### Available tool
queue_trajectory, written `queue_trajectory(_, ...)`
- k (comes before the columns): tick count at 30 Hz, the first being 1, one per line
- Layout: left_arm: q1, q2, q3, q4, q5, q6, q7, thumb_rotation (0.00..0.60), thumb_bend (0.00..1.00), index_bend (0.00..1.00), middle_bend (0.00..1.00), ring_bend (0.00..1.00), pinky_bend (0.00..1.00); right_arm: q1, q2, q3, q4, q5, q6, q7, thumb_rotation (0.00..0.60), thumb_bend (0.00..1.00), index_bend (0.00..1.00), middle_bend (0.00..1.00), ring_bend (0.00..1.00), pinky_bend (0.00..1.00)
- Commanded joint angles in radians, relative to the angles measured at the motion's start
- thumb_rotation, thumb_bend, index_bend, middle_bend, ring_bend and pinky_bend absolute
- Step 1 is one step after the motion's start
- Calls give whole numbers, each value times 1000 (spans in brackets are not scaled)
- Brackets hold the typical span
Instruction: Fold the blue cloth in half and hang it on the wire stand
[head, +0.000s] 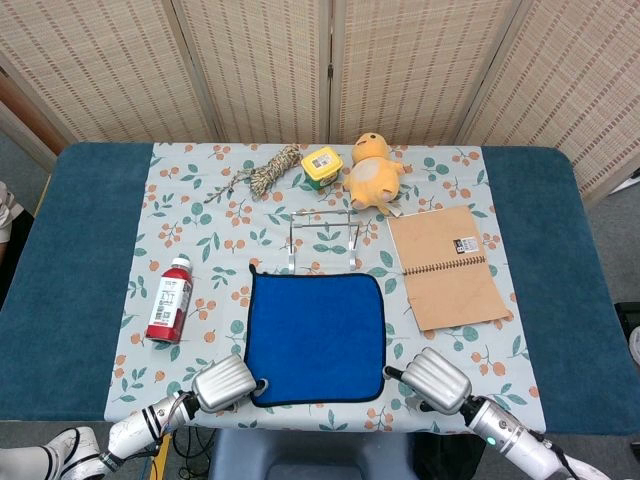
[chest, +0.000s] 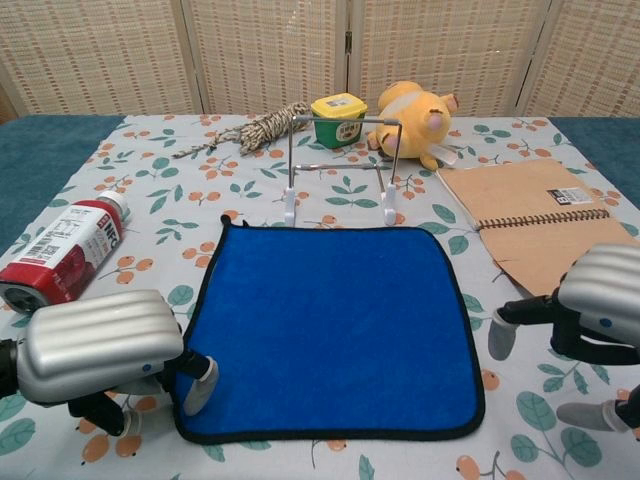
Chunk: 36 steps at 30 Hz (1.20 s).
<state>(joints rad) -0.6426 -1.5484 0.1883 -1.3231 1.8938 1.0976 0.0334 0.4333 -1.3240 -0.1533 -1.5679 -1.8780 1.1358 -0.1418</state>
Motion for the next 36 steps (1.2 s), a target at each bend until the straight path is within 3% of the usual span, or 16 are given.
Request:
queue_trajectory(1, -1, 1, 3, -3, 1, 3, 2, 600, 436, 528, 1000, 951, 1000, 6, -14, -9, 17, -9, -11, -7, 600, 199, 384, 962, 902, 963)
queue_trajectory(18, -3, -1, 8, -17, -10, 14, 7, 600, 435, 525, 1000, 950, 1000, 40, -164, 20, 173, -7, -14, -27, 600, 199, 384, 962, 902, 963)
queue_trajectory(36, -5, 9, 15, -23, -18, 16, 10, 600, 435, 520, 1000, 950, 1000, 70, -204, 8, 205, 2, -26, -26, 600, 199, 384, 962, 902, 963)
